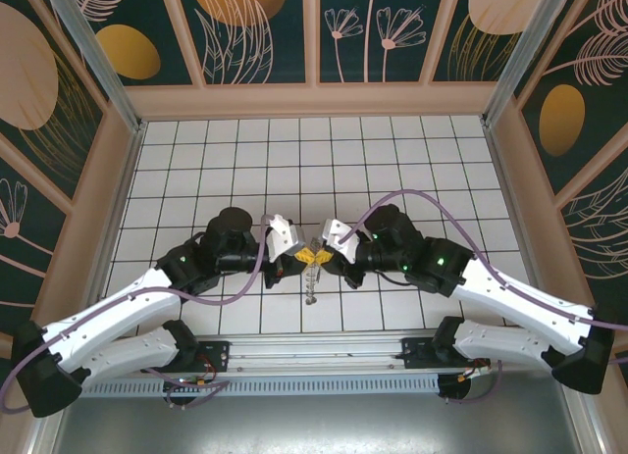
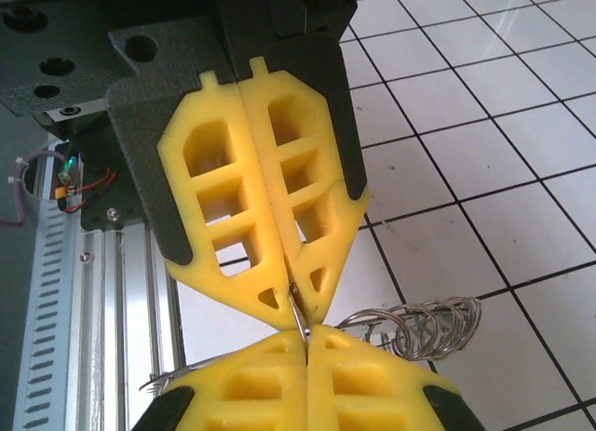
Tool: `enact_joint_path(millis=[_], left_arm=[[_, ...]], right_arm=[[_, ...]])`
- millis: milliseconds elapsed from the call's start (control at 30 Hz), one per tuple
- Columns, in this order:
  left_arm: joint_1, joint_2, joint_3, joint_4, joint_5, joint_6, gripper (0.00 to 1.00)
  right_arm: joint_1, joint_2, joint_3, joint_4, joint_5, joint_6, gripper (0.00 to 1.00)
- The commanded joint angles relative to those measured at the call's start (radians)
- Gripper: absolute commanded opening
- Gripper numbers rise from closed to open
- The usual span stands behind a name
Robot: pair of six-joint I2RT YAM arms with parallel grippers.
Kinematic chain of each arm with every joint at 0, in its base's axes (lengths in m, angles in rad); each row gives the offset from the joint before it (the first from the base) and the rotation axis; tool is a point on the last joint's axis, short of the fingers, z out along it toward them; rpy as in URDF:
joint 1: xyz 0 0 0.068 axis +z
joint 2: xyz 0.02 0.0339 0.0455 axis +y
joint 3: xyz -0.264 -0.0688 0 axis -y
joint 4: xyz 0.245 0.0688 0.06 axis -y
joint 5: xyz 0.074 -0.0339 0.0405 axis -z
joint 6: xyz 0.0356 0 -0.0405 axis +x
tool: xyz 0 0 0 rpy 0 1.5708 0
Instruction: Put the keys on the keyring
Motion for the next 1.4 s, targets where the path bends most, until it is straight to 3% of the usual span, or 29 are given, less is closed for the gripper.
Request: enact_joint_path(millis=[0,67,167,367,600,700,800,900,1067,1367], left_arm=[[-0.012,-0.059,-0.040,0.190,0.093,-0.080,0.00],[-0.012,-0.085,-0.065,0.295,0.136,-0.144,0.00],[-0.012,-0.101,-0.089,0.418,0.185,-0.218,0.00],[-0.011,-0.123,-0.102,0.491,0.206,-0.258,0.00],[-0.012,-0.130,-0.138,0.586,0.225,-0.306,0.00],[-0.012,-0.128,-0.143,0.606,0.224,-0.317,0.00],[-0.012,-0.109,-0.100,0.480,0.194,-0.257,0.00],[-0.012,-0.079,-0.017,0.247,0.116,-0.136,0.00],[-0.011,-0.014,0.100,-0.004,0.027,0.006,0.02],[-0.011,0.049,0.116,-0.027,0.078,0.032,0.00]], right_arm=[[0.020,-0.063,-0.002,0.189,-0.048,0.015,0.00],[0.020,-0.104,-0.047,0.249,-0.054,0.047,0.01],[0.020,-0.150,-0.105,0.331,-0.070,0.089,0.11],[0.020,-0.176,-0.147,0.394,-0.083,0.124,0.19],[0.020,-0.168,-0.158,0.438,-0.089,0.133,0.16],[0.021,-0.174,-0.157,0.436,-0.080,0.133,0.01],[0.021,-0.178,-0.136,0.396,-0.042,0.119,0.00],[0.020,-0.152,-0.072,0.289,-0.002,0.072,0.00],[0.021,-0.035,0.074,0.087,0.014,-0.018,0.00],[0.022,0.053,0.170,-0.047,0.040,-0.098,0.00]])
